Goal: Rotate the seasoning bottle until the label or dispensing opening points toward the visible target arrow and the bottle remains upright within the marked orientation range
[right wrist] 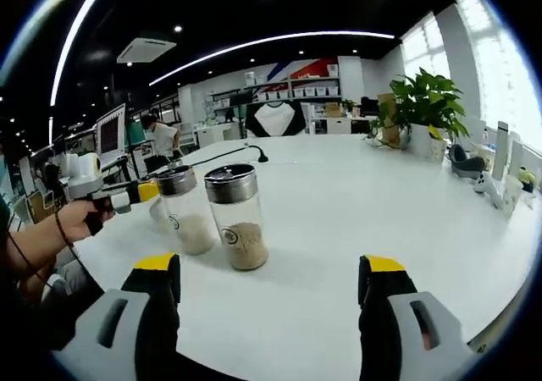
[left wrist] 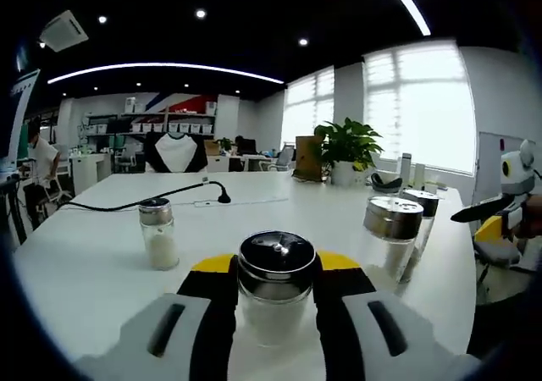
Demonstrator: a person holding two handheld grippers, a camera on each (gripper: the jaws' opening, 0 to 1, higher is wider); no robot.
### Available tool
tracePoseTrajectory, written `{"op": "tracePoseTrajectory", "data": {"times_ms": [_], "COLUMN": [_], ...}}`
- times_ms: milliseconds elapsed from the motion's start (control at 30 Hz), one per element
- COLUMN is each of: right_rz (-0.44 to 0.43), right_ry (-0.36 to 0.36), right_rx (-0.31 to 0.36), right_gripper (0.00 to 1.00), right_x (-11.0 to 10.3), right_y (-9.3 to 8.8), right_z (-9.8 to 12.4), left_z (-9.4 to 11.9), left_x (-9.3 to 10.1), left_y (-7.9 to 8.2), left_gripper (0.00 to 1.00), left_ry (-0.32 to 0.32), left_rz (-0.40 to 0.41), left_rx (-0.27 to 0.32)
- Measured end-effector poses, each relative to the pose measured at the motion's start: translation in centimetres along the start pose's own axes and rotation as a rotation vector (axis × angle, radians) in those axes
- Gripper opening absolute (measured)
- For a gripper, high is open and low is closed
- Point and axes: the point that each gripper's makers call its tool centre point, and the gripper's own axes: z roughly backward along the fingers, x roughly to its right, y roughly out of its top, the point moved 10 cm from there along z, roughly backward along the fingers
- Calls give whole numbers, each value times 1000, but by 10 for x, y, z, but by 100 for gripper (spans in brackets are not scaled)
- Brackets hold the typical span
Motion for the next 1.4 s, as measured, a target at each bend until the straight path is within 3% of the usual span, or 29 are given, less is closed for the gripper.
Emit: {"op": "tracePoseTrajectory", "data": {"times_ms": [100, 300, 433, 600, 800, 933, 1400], "right_rz": [-2, -2, -2, 22, 11, 13, 24], "right_ry": [0, -7, -6, -4, 7, 13, 24], "right_rx": [-5, -9, -8, -2, -5, -9, -12], "right_gripper": [89, 89, 88, 88, 88, 88, 88], "right_x": [0, 2, 2, 1, -2, -4, -5], "right_y": [-1, -3, -3, -1, -2, -2, 1], "right_z": [0, 2, 2, 1, 0, -2, -5], "left_z": [4, 6, 5, 8, 10, 7, 7], "left_x": [1, 12, 16, 20, 19, 24, 23], "left_y": [0, -1, -10, -16, -19, -19, -21], "left_gripper": [36, 36, 36, 36, 36, 36, 37], "left_ry": [-4, -18, -3, -20, -7, -15, 11], "left_rz": [32, 20, 20, 27, 39, -10, 30], "left_rx": [10, 22, -19, -10, 5, -4, 22]}}
